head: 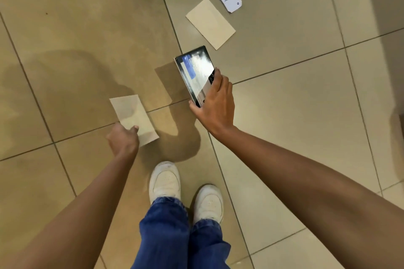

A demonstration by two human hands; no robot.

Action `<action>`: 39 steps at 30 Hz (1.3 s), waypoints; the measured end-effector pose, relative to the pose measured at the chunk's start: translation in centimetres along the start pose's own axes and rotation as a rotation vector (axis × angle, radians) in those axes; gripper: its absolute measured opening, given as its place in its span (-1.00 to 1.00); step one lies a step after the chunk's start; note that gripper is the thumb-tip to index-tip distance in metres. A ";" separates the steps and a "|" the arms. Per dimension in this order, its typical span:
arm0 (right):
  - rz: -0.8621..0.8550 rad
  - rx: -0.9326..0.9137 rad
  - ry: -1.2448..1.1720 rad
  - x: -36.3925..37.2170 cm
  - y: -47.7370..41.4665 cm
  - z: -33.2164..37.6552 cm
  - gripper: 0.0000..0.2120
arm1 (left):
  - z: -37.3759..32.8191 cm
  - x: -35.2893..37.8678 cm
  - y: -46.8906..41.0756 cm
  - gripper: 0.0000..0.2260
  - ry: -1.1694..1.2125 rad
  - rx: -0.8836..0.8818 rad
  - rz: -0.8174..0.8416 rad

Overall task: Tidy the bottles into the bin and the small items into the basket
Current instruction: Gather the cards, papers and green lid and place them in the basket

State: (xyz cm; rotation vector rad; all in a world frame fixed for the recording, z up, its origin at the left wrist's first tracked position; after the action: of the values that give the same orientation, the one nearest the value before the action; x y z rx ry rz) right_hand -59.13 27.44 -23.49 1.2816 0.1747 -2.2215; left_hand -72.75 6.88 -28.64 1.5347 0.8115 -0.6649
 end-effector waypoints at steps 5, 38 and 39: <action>-0.007 0.024 -0.040 -7.0 3.4 2.2 -0.02 | -2.7 -6.1 6.6 -0.69 0.165 0.121 0.065; -1.070 0.642 -0.226 -70.9 49.0 2.2 -0.12 | -21.8 -30.6 70.3 -0.73 0.111 0.980 0.747; -1.118 0.675 -0.206 -71.8 51.0 1.7 -0.12 | -21.8 -29.9 72.5 -0.74 0.081 1.015 0.782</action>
State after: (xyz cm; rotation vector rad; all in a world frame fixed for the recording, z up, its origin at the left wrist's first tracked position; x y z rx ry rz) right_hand -5.85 13.37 45.29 1.4553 0.0542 -3.5758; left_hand -32.91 22.10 40.67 2.5805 -0.2008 -0.4128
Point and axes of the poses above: each hand's wrist, its own y-axis away from the middle knuckle, its own x-axis out of the palm, z = x × y, the point moved 4 cm from there along -y, towards the middle knuckle, and after that the axes turned 13 degrees about -y, right-handed, at the moved point
